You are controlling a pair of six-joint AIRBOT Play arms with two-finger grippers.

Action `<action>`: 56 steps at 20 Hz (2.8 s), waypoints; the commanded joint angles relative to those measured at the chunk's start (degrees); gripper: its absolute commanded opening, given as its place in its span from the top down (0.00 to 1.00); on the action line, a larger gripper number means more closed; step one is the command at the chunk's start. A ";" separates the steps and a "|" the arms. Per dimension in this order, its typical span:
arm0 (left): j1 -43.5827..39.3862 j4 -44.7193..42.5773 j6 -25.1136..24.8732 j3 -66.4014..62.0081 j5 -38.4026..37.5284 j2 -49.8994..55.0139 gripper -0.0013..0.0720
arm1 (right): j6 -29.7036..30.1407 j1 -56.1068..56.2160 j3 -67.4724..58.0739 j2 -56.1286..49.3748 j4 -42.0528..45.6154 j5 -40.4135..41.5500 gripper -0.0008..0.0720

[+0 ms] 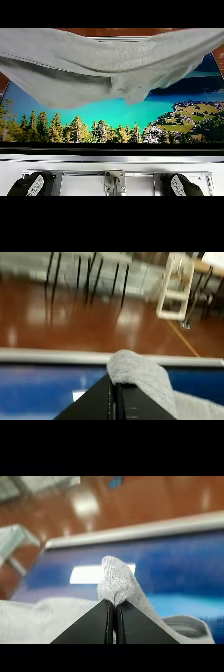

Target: Fold the shirts.

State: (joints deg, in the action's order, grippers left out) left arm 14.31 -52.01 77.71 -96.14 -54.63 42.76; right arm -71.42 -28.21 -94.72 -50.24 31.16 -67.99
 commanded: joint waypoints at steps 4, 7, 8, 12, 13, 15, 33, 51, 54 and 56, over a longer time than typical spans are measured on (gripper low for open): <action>0.37 -11.93 -1.01 -8.15 -8.87 -5.55 0.93 | -9.75 -0.26 -7.13 11.39 12.83 -4.70 0.91; 0.37 -20.85 0.09 -7.52 -21.03 -5.62 0.93 | -10.05 -0.26 -7.10 12.22 22.86 -12.94 0.91; 0.37 -22.58 0.07 -5.75 -23.41 -5.64 0.93 | -10.01 -0.26 -7.10 11.54 25.90 -15.80 0.91; 0.37 -24.83 -0.37 7.43 -25.29 -5.01 0.93 | -9.31 -0.13 -5.20 5.42 31.74 -24.48 0.91; 0.39 -25.00 -0.39 11.02 -25.03 -4.09 0.93 | -9.33 -0.13 -3.26 3.37 31.43 -24.20 0.91; 0.37 -24.96 -0.35 16.85 -23.17 -0.74 0.93 | -9.33 -0.13 1.03 -1.36 29.55 -21.92 0.91; -1.44 -4.96 7.50 19.89 -12.44 47.45 0.88 | -20.20 25.27 6.56 -50.58 30.21 14.47 0.85; 9.22 -6.43 -0.13 64.13 -21.07 30.73 0.01 | -10.75 0.22 18.95 -39.78 30.60 -20.87 0.11; 9.09 -2.27 -0.81 67.01 -16.70 30.77 0.02 | -10.58 0.22 19.63 -39.78 30.14 -18.27 0.11; 8.04 -1.92 -0.76 67.12 -15.80 30.82 0.02 | -10.36 0.22 19.63 -39.78 30.23 -18.12 0.11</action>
State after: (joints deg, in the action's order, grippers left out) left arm 23.11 -57.04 77.69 -31.59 -74.15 73.76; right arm -82.13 -27.77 -76.07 -90.06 62.24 -87.59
